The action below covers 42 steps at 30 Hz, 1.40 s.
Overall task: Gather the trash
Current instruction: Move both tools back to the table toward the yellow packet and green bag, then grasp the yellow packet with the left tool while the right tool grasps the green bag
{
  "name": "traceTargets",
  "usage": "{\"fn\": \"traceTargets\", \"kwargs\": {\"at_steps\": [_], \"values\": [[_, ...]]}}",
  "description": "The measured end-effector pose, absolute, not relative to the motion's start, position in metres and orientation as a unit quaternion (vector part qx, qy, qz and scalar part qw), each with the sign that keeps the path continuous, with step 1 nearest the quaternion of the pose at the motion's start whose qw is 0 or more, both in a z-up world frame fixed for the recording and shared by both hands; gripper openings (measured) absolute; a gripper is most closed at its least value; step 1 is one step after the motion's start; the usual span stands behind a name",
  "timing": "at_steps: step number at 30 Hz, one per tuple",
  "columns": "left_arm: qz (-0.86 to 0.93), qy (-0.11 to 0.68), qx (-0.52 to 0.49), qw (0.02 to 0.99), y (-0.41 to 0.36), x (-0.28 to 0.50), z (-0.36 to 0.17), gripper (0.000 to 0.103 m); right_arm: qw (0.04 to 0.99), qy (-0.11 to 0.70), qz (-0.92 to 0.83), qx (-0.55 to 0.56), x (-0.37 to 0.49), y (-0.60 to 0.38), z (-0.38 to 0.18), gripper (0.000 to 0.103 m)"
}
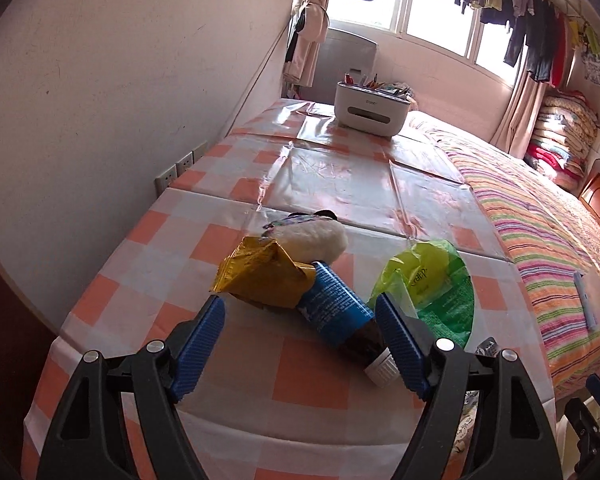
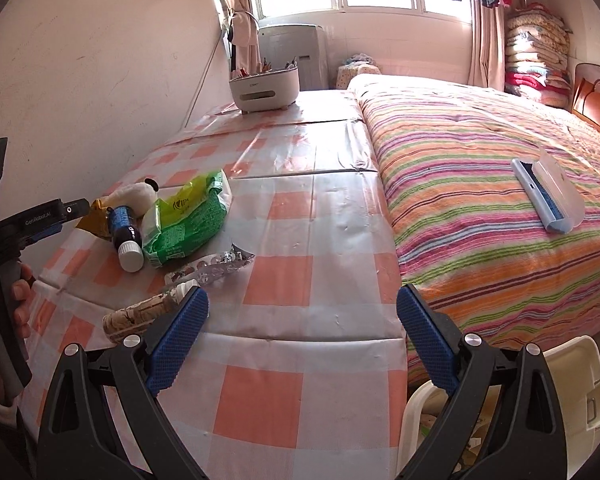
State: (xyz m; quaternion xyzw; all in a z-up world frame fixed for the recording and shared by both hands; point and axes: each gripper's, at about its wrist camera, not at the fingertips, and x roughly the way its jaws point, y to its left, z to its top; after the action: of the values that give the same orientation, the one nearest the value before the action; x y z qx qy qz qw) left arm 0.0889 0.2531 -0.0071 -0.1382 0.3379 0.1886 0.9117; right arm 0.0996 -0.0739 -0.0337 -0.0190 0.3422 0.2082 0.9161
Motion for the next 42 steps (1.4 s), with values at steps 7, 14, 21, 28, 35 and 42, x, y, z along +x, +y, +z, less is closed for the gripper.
{"fn": "traceTargets", "kwargs": {"at_steps": [7,14,21,28,35,42], "values": [[0.199,0.356,-0.189,0.893,0.282,0.107,-0.023,0.075,0.913,0.338,0.228,-0.031,0.109,-0.051,-0.030,0.094],[0.193,0.364,-0.224,0.883,0.298,0.123,-0.033,0.075,0.907,0.341,0.243,-0.041,0.123,-0.033,-0.028,0.094],[0.197,0.362,-0.251,0.876,0.311,0.125,-0.040,0.075,0.901,0.344,0.261,-0.045,0.131,-0.015,-0.028,0.094],[0.193,0.373,-0.257,0.870,0.315,0.128,-0.048,0.043,0.900,0.337,0.273,-0.053,0.141,0.001,-0.021,0.094],[0.189,0.372,-0.259,0.871,0.316,0.129,-0.052,0.032,0.894,0.346,0.281,-0.049,0.161,0.021,-0.020,0.094],[0.197,0.361,-0.243,0.878,0.311,0.125,-0.046,0.027,0.889,0.359,0.277,-0.057,0.184,0.040,-0.029,0.094]]}}
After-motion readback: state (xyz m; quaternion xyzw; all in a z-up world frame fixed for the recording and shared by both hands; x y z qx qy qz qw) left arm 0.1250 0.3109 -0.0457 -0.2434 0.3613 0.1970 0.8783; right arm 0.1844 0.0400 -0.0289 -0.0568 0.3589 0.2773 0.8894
